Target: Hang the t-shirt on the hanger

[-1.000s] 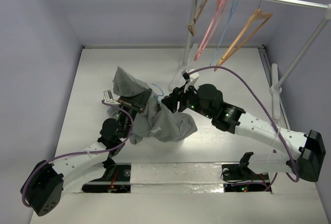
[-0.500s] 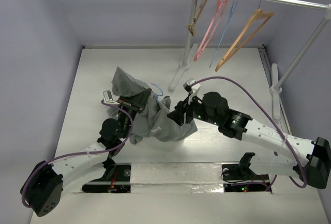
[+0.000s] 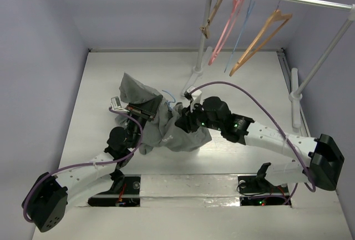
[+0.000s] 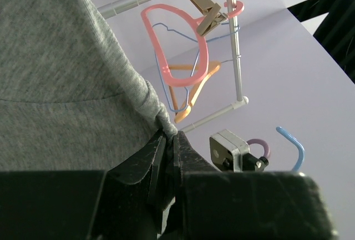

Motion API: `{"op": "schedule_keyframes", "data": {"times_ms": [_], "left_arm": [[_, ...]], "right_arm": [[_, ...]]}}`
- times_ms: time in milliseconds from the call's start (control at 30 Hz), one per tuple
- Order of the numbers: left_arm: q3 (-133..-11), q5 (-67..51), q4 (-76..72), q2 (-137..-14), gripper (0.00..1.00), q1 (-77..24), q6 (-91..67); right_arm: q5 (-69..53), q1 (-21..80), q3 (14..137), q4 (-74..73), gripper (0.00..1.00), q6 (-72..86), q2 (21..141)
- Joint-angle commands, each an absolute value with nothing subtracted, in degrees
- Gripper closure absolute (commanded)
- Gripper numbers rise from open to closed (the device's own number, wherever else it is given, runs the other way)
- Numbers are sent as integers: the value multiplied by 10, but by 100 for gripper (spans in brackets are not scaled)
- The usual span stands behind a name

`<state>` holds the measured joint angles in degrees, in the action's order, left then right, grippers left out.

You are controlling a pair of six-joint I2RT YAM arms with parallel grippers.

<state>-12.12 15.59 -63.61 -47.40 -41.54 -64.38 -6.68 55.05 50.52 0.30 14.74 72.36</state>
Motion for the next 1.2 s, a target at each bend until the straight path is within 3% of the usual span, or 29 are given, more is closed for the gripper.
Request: {"op": "schedule_keyframes", "data": {"times_ms": [0,67,133,200,333,467,700,833,1033,1167], "left_arm": [[-134,145,-683,-468,100,-414,-645],[-134,145,-679,-465,100,-414,-644],[-141,144,-658,-462,100,-414,-633],[-156,145,-635,-458,100,-414,-619],[-187,168,-530,-436,47,-414,-563],[-207,216,-441,-384,34,-414,-497],[-258,291,-322,-329,33,-409,-404],[-298,288,-280,-365,45,-409,-354],[-326,270,-279,-446,53,-403,-288],[-340,236,-290,-481,53,-387,-279]], "right_arm": [[-58,548,543,50,68,139,729],[-42,553,545,47,79,139,732],[-26,553,541,42,97,146,723],[-4,553,533,32,100,150,703],[25,553,519,-4,100,160,666],[37,553,507,-43,100,162,628],[36,553,495,-82,100,163,574],[32,553,493,-100,100,166,552],[37,553,495,-130,100,167,525],[40,553,493,-137,100,168,514]]}}
